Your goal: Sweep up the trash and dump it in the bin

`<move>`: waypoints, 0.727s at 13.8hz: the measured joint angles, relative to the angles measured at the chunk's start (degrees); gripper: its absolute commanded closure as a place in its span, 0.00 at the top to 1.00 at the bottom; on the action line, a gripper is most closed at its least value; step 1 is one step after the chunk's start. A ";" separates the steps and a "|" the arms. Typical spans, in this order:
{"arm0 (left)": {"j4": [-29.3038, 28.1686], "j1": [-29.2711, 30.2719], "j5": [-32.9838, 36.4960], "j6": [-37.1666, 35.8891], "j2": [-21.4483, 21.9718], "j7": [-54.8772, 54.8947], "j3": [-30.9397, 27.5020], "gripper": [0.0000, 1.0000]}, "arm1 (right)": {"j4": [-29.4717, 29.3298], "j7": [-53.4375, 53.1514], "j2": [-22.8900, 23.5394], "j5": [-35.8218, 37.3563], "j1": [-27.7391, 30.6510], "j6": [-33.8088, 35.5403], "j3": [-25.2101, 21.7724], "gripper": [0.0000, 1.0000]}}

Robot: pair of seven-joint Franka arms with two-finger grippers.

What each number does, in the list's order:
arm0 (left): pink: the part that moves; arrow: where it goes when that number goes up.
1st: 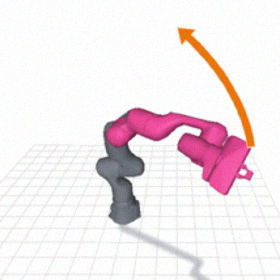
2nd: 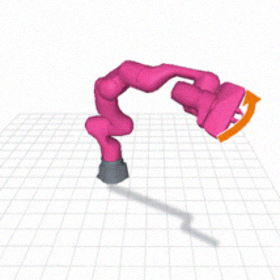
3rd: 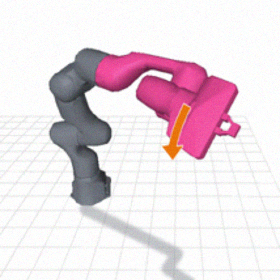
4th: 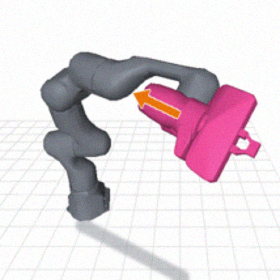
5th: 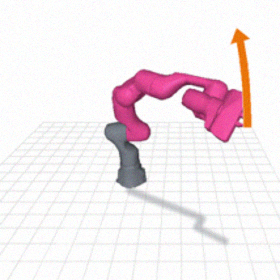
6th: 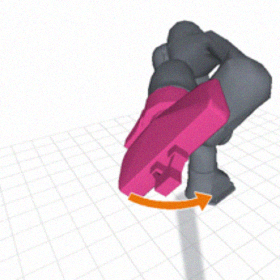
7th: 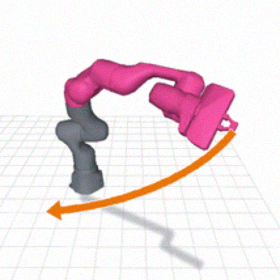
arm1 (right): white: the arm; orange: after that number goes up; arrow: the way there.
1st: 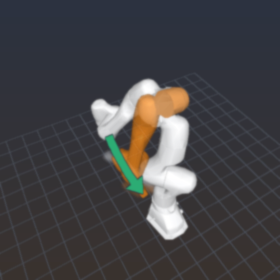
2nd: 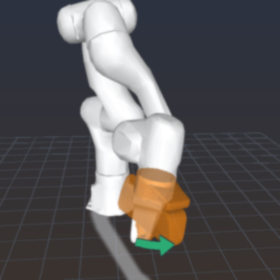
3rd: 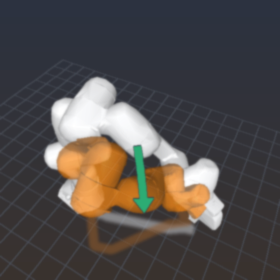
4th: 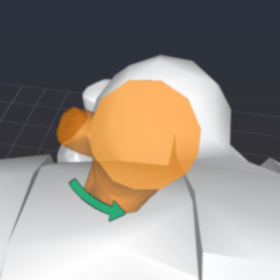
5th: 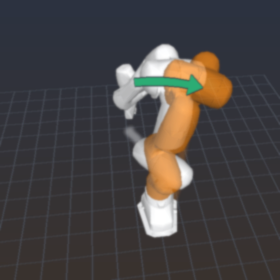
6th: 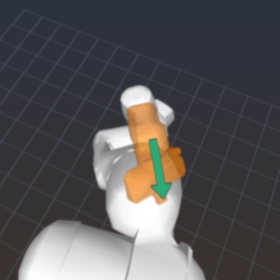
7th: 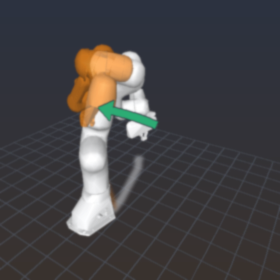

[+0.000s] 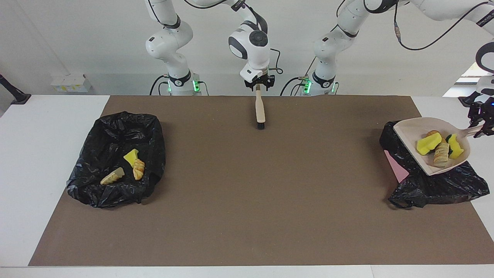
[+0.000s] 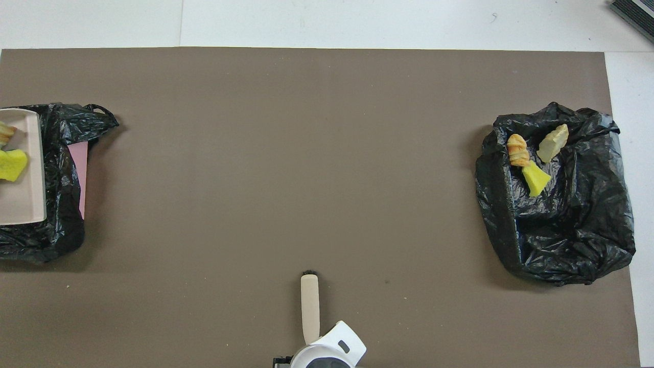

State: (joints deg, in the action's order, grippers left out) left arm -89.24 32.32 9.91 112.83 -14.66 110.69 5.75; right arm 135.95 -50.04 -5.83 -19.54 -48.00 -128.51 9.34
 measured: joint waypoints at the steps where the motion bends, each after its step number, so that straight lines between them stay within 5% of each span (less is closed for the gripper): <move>1: 0.02 -0.01 1.17 1.25 -0.10 -0.02 0.12 0.00 | -0.64 0.16 -1.57 0.02 2.16 0.02 -0.08 0.84; 5: -0.54 -0.16 8.59 4.81 -0.58 -0.70 0.32 0.00 | -6.48 1.68 -6.86 4.68 13.09 6.56 -0.43 1.00; 10: -2.18 -1.25 23.05 7.88 -0.52 -5.38 0.85 0.00 | -19.58 13.02 -7.19 8.54 29.72 21.03 -0.76 1.00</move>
State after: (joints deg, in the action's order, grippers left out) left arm -91.42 31.07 32.95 120.71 -15.19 105.32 6.61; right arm 116.38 -37.02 -13.03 -11.00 -18.28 -107.48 8.58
